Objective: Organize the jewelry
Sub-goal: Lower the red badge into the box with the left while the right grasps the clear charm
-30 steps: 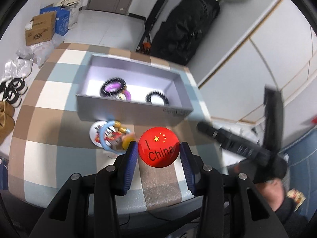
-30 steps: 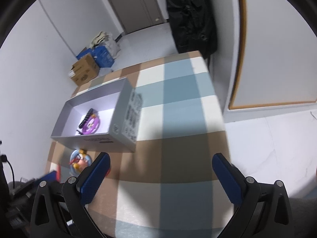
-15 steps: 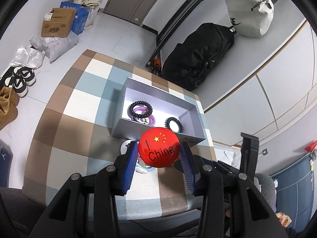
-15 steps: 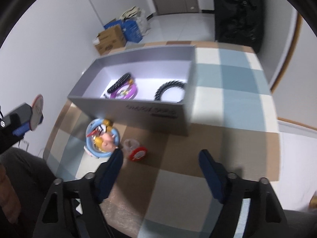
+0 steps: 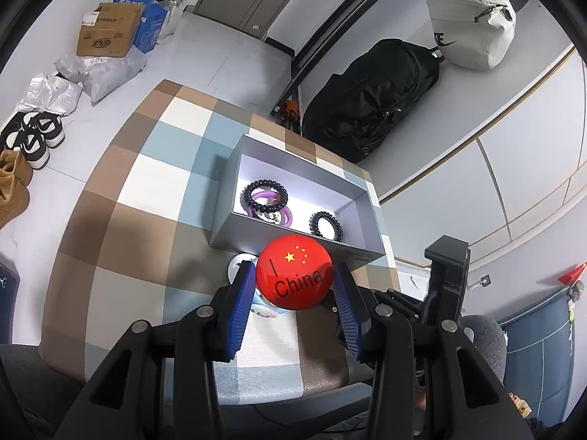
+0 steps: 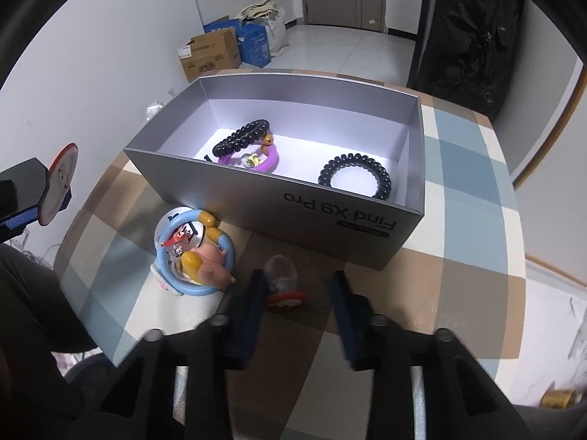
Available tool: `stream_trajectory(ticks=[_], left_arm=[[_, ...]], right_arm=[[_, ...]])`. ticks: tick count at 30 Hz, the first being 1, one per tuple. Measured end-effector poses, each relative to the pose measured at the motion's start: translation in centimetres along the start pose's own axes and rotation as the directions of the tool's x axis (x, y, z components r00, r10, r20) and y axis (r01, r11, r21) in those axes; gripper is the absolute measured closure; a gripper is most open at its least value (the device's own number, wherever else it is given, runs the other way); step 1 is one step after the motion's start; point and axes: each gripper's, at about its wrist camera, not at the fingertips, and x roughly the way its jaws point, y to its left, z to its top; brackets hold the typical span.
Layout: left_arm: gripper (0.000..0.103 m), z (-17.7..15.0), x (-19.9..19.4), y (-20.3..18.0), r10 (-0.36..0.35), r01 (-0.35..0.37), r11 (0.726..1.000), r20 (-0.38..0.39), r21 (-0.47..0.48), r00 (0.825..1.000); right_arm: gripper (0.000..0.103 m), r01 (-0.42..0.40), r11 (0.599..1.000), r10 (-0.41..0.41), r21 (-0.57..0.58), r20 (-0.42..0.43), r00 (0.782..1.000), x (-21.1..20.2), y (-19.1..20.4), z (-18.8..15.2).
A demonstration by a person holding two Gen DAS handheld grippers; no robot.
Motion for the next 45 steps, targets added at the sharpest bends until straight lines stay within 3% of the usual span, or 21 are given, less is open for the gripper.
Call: stream_trajectory(ticks=[2, 10, 22, 33, 45], left_arm=[[0.065, 0.0, -0.1, -0.3, 0.030, -0.030, 0.999, 0.014, 0.029, 0.999], [0.066, -0.1, 0.1, -0.5, 0.039, -0.040, 0.998, 0.013, 0.049, 0.999], [0.065, 0.2, 0.9, -1.0, 0.081, -0.082, 0.995, 0.013, 0.062, 0.997], [0.065, 1.2, 2.0, -2.1, 0.091, -0.095, 0.992, 0.044, 0.086, 0.995], [0.065, 3.3, 4.6, -3.7, 0.098, -0.104, 0.988, 0.058, 0.116, 0.994]], right_arm=[[0.082, -0.012, 1.000, 0.012, -0.016, 0.000, 1.000, 0.0, 0.4, 0.1], [0.084, 0.010, 1.000, -0.010, -0.014, 0.019, 1.000, 0.1, 0.7, 0.3], [0.084, -0.068, 0.997, 0.064, 0.034, 0.085, 0.994, -2.3, -0.3, 1.0], [0.084, -0.152, 0.988, 0.145, 0.018, 0.224, 0.964, -5.9, -0.3, 2.5], [0.084, -0.226, 0.970, 0.193, 0.089, 0.279, 0.941, -6.9, -2.7, 4.6]])
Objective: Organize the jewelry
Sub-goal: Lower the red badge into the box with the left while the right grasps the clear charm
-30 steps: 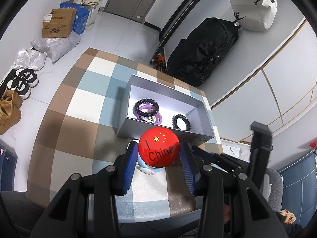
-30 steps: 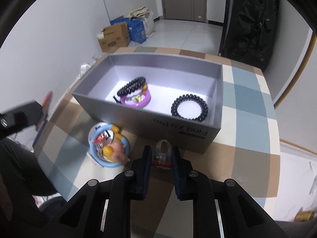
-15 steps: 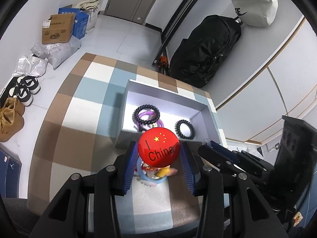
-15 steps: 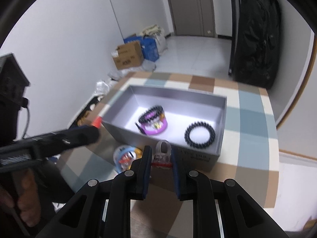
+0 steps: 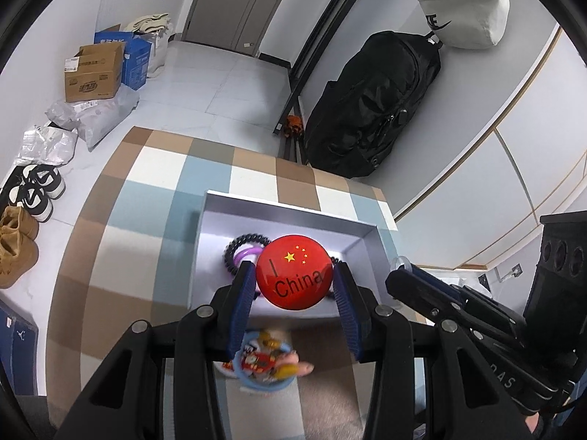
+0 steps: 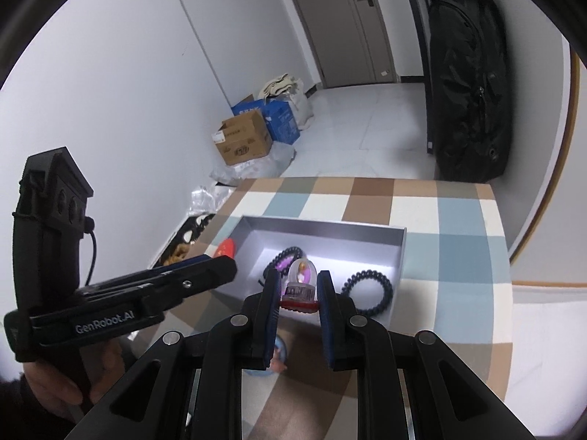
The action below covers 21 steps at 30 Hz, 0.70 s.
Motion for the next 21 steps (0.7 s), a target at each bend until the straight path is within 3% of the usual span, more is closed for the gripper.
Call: stream_trajectory(ticks=[21], left_arm=[[0.065, 1.9, 3.9, -0.1, 0.014, -0.014, 1.000, -0.075, -0.005, 0.997]], right_arm=[[0.083, -0.052, 0.986, 0.064, 0.161, -0.067, 0.996, 4.2, -3.6, 2.0]])
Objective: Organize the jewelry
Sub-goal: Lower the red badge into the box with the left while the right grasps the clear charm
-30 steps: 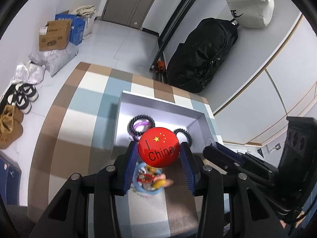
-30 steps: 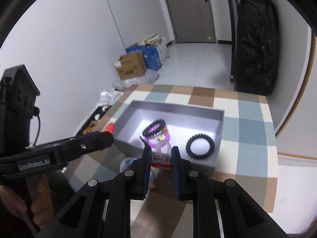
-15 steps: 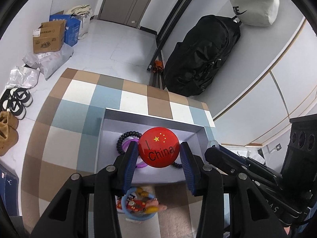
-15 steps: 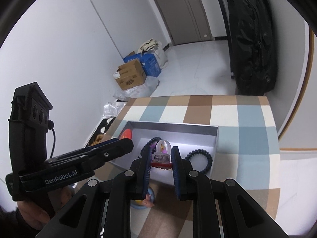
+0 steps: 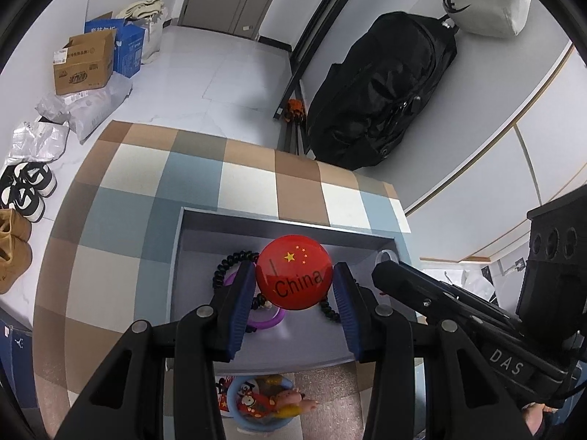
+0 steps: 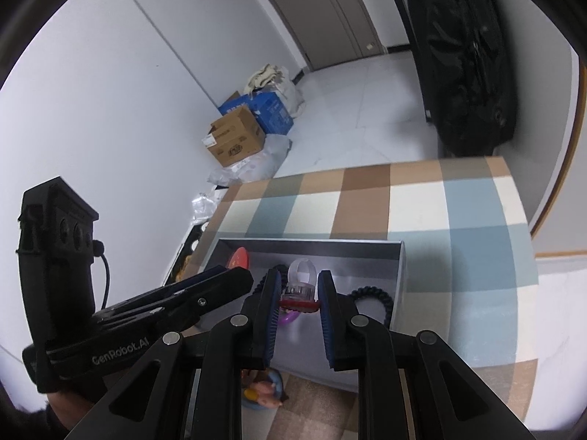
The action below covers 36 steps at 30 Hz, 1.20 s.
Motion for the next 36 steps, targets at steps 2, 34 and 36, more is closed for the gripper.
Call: stream_trajectory(ticks=[2, 34, 36], left_arm=[[0.065, 0.0, 0.4, 0.1, 0.006, -0.006, 1.000, -0.010, -0.001, 1.000], [0.037, -0.4, -0.5, 0.6, 0.027, -0.025, 0.998, 0.028, -0.054, 0.999], [0.037, -0.5, -0.7, 0.6, 0.033, -0.031, 0.998, 0.033, -0.050, 0.999]], right_arm=[[0.082, -0.002, 1.000, 0.002, 0.017, -0.013, 1.000, 0.3, -0.3, 0.0], [0.010, 0.009, 0.990, -0.014, 0.138, 0.037, 0.999, -1.8, -2.9, -0.4], [0.007, 0.013, 0.992, -0.018, 0.129, 0.039, 0.999, -2.0, -2.8, -0.6]])
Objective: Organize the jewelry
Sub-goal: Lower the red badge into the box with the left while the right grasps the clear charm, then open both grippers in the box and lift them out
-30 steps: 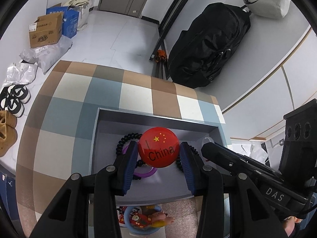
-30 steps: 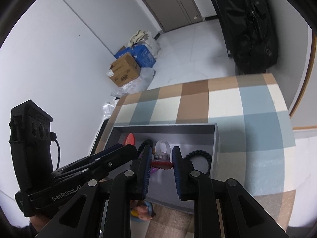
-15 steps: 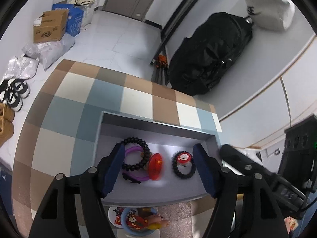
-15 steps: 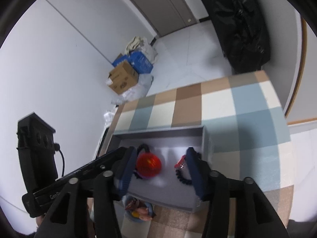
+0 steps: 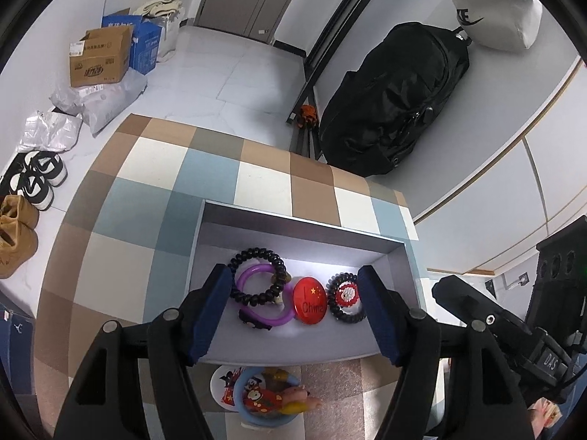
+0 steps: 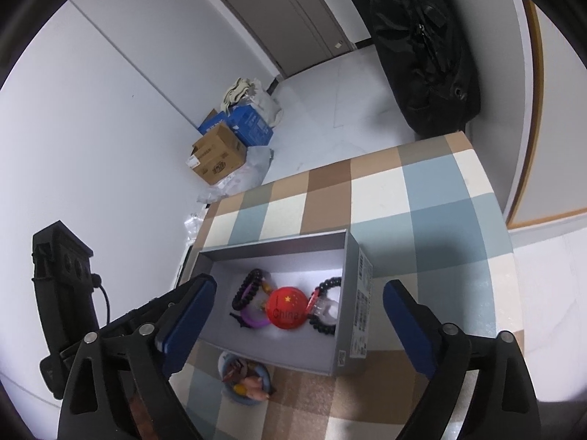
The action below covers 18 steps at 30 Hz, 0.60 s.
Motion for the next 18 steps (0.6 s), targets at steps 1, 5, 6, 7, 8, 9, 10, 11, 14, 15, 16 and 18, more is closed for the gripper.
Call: stream_trajectory(ticks=[1, 5, 6, 7, 8, 9, 10, 11, 14, 15, 16, 18], left_arm=[[0.037, -0.1, -0.1, 0.0, 0.004, -0.004, 1.000, 0.001, 0.004, 1.000], [0.037, -0.5, -0.8, -0.4, 0.018, -0.019, 0.999, 0.026, 0.032, 1.000], [0.036, -0.6, -1.0, -0.6, 0.009, -0.010, 0.999, 0.035, 0.039, 0.999], [0.036, -0.7, -1.2, -0.8, 0.004, -0.006, 0.999, 0.043, 0.048, 0.999], [0.036, -0.8, -1.4, -1.0, 0.004, -0.008, 0.998, 0.053, 0.060, 0.999], [0.036, -1.0, -1.8, -1.3, 0.012, -0.018, 0.997, 0.072, 0.081, 0.997], [0.036, -1.2, -2.1, -1.4, 0.016, -0.024, 0.996, 0.085, 0.091, 0.996], [0.036, -1.4, -2.4, -1.5, 0.024, -0.034, 0.994, 0.099, 0.102, 0.995], [0.036, -1.9, -2.9, -1.7, 0.044, -0.059, 0.990, 0.122, 0.127, 0.992], [0.036, -2.1, -3.0, -1.7, 0.054, -0.072, 0.989, 0.131, 0.131, 0.990], [0.036, -2.3, -3.2, -1.7, 0.067, -0.086, 0.987, 0.142, 0.135, 0.988], [0.036, -2.6, -3.4, -1.5, 0.071, -0.091, 0.987, 0.145, 0.136, 0.987]], right_arm=[[0.006, 0.002, 1.000, -0.002, -0.006, 0.003, 1.000, -0.1, 0.0, -0.1], [0.003, 0.018, 0.999, -0.018, -0.041, 0.012, 1.000, -0.5, 0.3, -0.7], [0.001, 0.022, 0.999, -0.021, -0.046, 0.015, 1.000, -0.6, 0.3, -0.8], [0.000, 0.030, 0.998, -0.029, -0.054, 0.019, 0.999, -0.7, 0.4, -1.0], [0.000, 0.036, 0.998, -0.035, -0.060, 0.022, 0.999, -0.8, 0.4, -1.2], [0.000, 0.040, 0.997, -0.039, -0.067, 0.026, 0.999, -0.9, 0.5, -1.3], [0.000, 0.044, 0.996, -0.042, -0.078, 0.031, 0.999, -1.0, 0.6, -1.5], [0.000, 0.049, 0.995, -0.046, -0.085, 0.035, 0.998, -1.1, 0.7, -1.7], [0.000, 0.060, 0.992, -0.054, -0.111, 0.052, 0.997, -1.6, 1.0, -2.2], [0.000, 0.063, 0.991, -0.057, -0.118, 0.058, 0.997, -1.7, 1.1, -2.4], [0.000, 0.065, 0.990, -0.058, -0.124, 0.061, 0.996, -1.8, 1.2, -2.6], [0.000, 0.071, 0.988, -0.062, -0.139, 0.068, 0.996, -2.1, 1.4, -3.0]])
